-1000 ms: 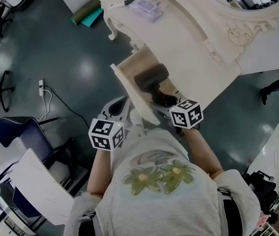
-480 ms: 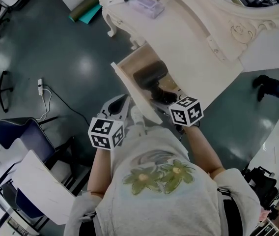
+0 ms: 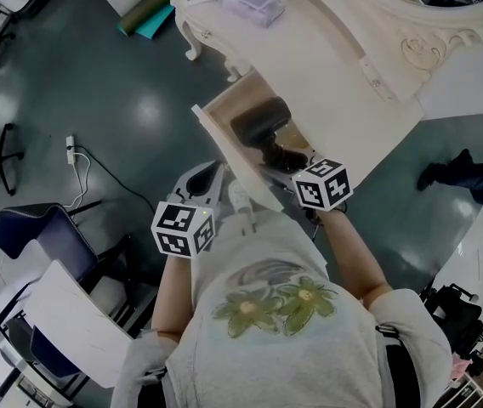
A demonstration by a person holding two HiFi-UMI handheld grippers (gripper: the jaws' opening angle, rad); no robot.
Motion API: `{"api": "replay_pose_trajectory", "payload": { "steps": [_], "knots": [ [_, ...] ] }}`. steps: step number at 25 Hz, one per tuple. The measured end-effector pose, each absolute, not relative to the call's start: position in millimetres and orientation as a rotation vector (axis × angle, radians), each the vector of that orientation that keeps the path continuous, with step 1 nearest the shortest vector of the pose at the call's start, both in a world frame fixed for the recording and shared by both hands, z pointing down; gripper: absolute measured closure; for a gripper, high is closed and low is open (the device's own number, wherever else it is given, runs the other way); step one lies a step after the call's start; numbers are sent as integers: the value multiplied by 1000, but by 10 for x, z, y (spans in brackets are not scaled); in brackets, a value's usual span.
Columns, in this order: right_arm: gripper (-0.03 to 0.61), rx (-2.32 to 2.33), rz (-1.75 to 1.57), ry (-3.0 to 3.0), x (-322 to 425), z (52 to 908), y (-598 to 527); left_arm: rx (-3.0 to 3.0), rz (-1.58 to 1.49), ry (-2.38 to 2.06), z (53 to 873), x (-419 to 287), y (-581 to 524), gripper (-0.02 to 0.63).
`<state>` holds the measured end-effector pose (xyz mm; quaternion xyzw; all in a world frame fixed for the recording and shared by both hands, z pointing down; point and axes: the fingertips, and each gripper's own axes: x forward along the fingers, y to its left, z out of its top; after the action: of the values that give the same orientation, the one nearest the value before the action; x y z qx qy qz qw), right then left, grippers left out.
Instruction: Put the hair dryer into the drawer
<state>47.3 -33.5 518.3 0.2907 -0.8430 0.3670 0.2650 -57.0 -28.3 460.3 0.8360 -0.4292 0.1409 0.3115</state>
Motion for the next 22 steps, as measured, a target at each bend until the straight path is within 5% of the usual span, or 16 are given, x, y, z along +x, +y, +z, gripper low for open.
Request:
{"api": "replay_pose_trajectory", "payload": {
  "steps": [22],
  "knots": [
    [347, 745, 961, -2260, 447, 5334, -360, 2193, 384, -1123, 4691, -488, -188, 603]
  ]
}}
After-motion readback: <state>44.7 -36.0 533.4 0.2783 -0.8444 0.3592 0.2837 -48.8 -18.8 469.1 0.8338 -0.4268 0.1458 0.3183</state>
